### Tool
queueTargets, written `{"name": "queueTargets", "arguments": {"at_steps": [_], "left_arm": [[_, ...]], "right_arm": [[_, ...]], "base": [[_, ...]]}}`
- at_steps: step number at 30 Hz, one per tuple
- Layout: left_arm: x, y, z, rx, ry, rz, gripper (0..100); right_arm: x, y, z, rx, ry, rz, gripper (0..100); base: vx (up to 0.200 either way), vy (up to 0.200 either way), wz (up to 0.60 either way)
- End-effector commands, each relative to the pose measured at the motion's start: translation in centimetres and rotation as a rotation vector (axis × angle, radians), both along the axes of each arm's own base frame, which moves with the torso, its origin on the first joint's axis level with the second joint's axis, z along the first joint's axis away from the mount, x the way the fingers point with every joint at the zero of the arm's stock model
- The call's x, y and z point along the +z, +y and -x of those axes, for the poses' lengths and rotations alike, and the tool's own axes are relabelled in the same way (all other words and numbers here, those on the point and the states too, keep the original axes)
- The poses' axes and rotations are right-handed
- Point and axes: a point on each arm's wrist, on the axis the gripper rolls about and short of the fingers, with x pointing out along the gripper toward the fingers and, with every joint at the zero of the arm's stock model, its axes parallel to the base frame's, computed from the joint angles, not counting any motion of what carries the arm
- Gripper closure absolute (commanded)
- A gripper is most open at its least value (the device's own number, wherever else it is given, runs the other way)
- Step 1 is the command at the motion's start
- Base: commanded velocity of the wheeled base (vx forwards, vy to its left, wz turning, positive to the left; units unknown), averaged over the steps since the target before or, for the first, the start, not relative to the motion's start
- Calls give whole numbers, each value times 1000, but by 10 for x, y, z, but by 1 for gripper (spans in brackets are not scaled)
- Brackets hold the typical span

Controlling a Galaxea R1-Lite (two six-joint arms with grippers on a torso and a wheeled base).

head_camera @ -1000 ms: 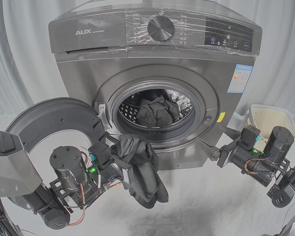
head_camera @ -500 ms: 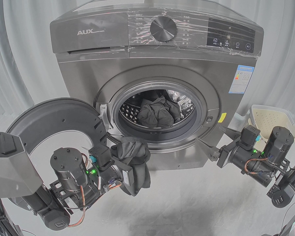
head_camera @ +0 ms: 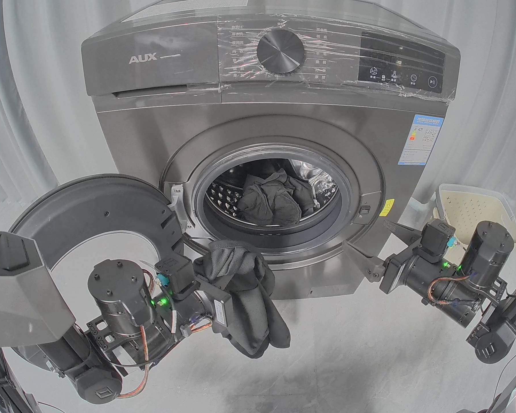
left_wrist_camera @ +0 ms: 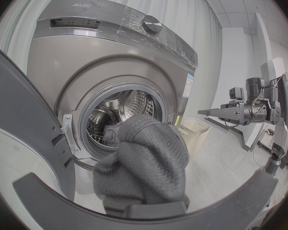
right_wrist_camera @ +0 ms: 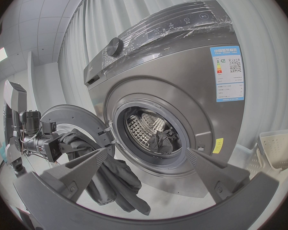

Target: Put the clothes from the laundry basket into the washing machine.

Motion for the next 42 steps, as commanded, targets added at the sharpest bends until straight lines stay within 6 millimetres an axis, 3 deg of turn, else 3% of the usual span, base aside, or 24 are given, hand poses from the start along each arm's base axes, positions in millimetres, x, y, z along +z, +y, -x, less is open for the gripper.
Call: {"name": "queueTargets", "arguments": {"at_steps": [1,10,28,34,42], "left_arm": [[1,1,1,1,-1,3,100],[-1,-1,1,7,2,2,100],[-9,-4,0,38,16,-23,100],[-9,-8,3,19,18,-26,100],[-11,-12,4,9,21,-24,100]], "right_arm": [[-1,0,0,1,2,1,0],[-1,0,0,2,4,2,0],[-2,0,-1,2,9,3,0],[-2,1,-1,4,9,3,0],[-2,1,-1,4,10,4,0]], "base": [[0,0,0],[0,-133,0],[0,0,0],[200,0,0],[0,0,0]]}}
